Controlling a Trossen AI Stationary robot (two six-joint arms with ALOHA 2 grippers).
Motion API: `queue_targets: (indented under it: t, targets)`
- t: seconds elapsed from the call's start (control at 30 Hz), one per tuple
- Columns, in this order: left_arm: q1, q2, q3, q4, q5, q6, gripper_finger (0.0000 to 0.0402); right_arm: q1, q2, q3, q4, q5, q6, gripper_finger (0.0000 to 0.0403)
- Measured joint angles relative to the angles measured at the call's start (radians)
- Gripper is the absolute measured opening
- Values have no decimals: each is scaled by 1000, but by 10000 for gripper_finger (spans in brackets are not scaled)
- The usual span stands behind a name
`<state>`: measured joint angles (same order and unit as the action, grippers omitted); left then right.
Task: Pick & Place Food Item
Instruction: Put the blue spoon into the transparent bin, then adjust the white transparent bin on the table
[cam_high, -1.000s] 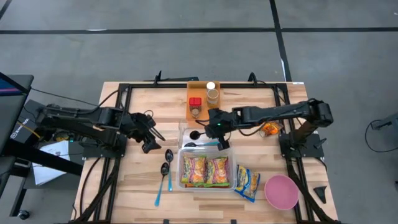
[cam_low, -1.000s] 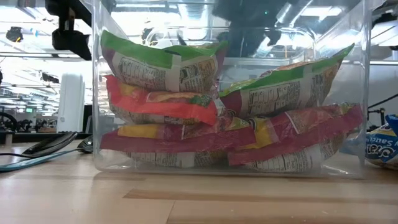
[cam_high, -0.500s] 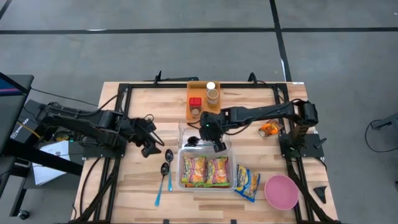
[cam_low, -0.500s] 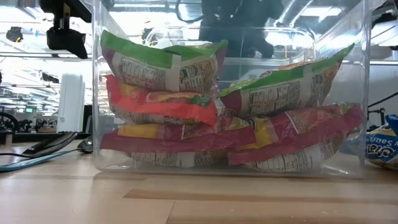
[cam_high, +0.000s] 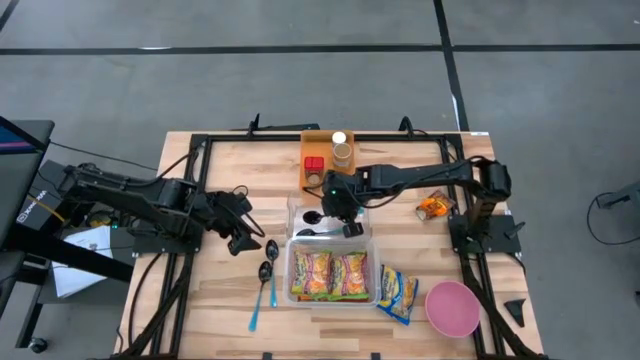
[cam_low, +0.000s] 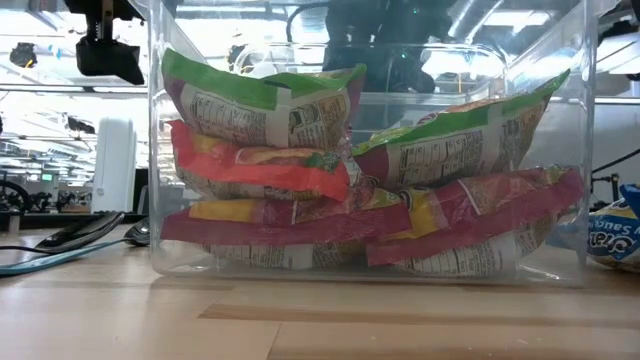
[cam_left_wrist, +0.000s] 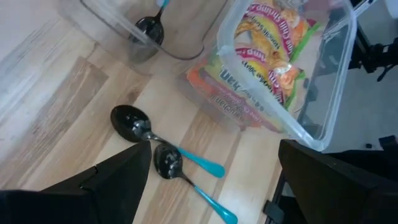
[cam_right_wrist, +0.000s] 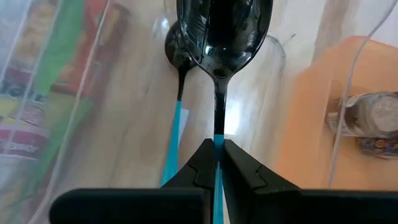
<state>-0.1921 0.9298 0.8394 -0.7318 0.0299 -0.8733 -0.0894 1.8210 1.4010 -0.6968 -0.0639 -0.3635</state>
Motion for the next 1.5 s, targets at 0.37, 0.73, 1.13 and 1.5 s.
queue_targets:
  t: [0.37, 0.73, 1.13, 1.5]
  targets:
    - [0, 0, 0, 12, 0, 0, 347, -18, 40, 2, 20, -89, 49, 8]
    - [0, 0, 0, 18, 0, -7, 347, -14, 69, -1, 19, -92, 76, 9]
    - [0, 0, 0, 24, 0, -7, 347, -16, 69, -1, 29, -90, 76, 47]
    - [0, 0, 0, 24, 0, -1, 347, -45, -17, -2, 18, -85, 140, 52]
